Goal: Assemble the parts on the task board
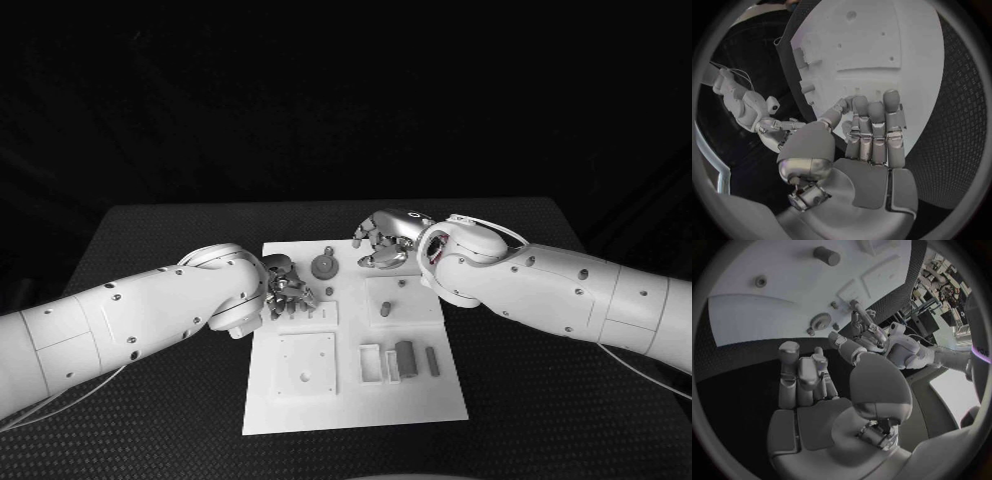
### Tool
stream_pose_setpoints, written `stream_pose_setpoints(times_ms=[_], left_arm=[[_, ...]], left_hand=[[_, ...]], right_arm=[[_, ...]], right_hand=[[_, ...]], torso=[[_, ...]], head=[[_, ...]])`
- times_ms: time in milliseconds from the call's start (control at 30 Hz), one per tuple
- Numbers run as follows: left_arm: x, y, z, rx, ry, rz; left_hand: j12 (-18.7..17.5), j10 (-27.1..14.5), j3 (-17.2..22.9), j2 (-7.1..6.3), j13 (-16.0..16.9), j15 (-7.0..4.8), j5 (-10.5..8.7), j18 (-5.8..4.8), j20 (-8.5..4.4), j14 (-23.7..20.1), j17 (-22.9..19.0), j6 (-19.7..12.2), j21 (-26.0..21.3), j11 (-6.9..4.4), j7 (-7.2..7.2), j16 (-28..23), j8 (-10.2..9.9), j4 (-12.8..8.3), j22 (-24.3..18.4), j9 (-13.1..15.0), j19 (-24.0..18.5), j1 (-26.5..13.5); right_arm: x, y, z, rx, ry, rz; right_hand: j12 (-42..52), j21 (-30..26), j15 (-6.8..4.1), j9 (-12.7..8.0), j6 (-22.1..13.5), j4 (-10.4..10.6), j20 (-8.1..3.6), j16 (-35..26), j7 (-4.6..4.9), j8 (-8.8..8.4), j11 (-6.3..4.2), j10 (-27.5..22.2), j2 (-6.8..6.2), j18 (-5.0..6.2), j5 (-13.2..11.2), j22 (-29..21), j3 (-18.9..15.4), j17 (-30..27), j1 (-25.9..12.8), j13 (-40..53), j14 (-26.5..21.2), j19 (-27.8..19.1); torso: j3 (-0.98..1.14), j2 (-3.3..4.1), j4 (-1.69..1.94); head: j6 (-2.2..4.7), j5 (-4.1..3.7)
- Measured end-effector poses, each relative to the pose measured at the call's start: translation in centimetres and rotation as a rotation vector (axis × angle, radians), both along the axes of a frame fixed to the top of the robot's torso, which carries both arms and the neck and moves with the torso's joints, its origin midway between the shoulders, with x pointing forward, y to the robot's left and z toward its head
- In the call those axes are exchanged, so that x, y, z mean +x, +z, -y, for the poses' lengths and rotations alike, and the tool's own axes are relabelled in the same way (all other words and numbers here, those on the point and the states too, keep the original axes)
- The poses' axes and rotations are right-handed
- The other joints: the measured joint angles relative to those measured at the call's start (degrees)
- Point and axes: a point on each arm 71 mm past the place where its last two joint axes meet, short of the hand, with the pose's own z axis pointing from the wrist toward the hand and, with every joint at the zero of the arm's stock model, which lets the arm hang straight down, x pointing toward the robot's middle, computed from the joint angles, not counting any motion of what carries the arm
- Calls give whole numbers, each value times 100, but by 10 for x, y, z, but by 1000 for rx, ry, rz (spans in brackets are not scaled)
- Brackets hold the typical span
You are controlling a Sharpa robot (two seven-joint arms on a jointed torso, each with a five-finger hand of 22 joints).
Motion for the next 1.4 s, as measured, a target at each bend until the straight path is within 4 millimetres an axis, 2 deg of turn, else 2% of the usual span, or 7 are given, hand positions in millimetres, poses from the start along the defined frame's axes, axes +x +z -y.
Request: stream_pose_setpoints(times_ms=[167,367,600,833,900,1233,1400], left_arm=[[0,0,0,5,-5,4],[1,1,0,10,-10,8],[2,2,0,18,-15,16],[2,2,0,23,-18,18],[3,2,0,24,-19,18],[4,0,-1,33,-17,10],[4,-1,-1,36,-17,6]], left_hand=[[0,0,3,-1,8,1,22,0,1,0,6,-42,0,0,5,0,-31,-1,16,1,0,1],[0,-39,26,-76,31,-13,24,-1,-17,-49,17,-165,0,39,37,0,-71,18,41,33,-45,76],[0,-71,29,-75,56,-8,24,-2,-10,-67,30,-277,-1,71,32,0,-175,18,53,-7,-52,75],[0,-90,27,-75,71,1,22,-2,-1,-77,37,-279,-1,91,33,0,-175,20,57,-25,-62,76],[0,-91,-4,-81,74,1,22,-2,-1,-77,37,-284,-1,91,38,0,-199,95,57,-39,-62,70],[0,-91,-3,-439,99,8,46,-1,0,-90,49,-394,-1,91,119,0,-264,371,62,-72,-62,-289],[-1,-91,5,-511,114,8,47,-1,1,-91,56,-400,-1,91,114,0,-263,431,62,-69,-62,-370]], right_arm=[[0,0,0,0,0,0],[0,0,0,0,0,0],[0,0,0,0,0,-1],[0,0,0,-1,0,-1],[0,0,0,-1,0,-1],[0,0,0,-1,0,-1],[0,0,0,-1,0,-2]], right_hand=[[0,0,0,0,4,0,1,0,-5,0,0,0,0,0,0,0,0,0,0,0,0,0],[0,0,0,0,-4,0,2,0,-15,0,0,0,0,0,0,0,0,0,0,0,0,-2],[0,0,0,0,-4,17,7,0,-17,0,0,0,0,0,0,0,-17,0,0,1,0,-6],[0,0,-2,0,-6,17,-3,0,-16,0,0,0,0,0,0,0,-17,0,0,1,2,23],[0,0,-2,0,-11,17,-2,0,-13,0,0,0,0,0,0,0,-17,0,0,1,2,23],[0,0,-3,0,1,17,-1,0,3,0,0,0,-23,0,0,0,-17,0,-24,-5,3,22],[0,0,-3,0,1,16,-1,0,3,0,0,0,-23,0,0,0,-16,0,-24,-4,3,22]], torso=[[0,0,0],[-3,0,3],[-4,0,3],[-3,1,2],[-3,1,2],[-3,1,2],[-3,1,3]], head=[[-1,0],[-5,-8],[-6,-10],[-4,-11],[-4,-11],[-8,-15],[-9,-16]])
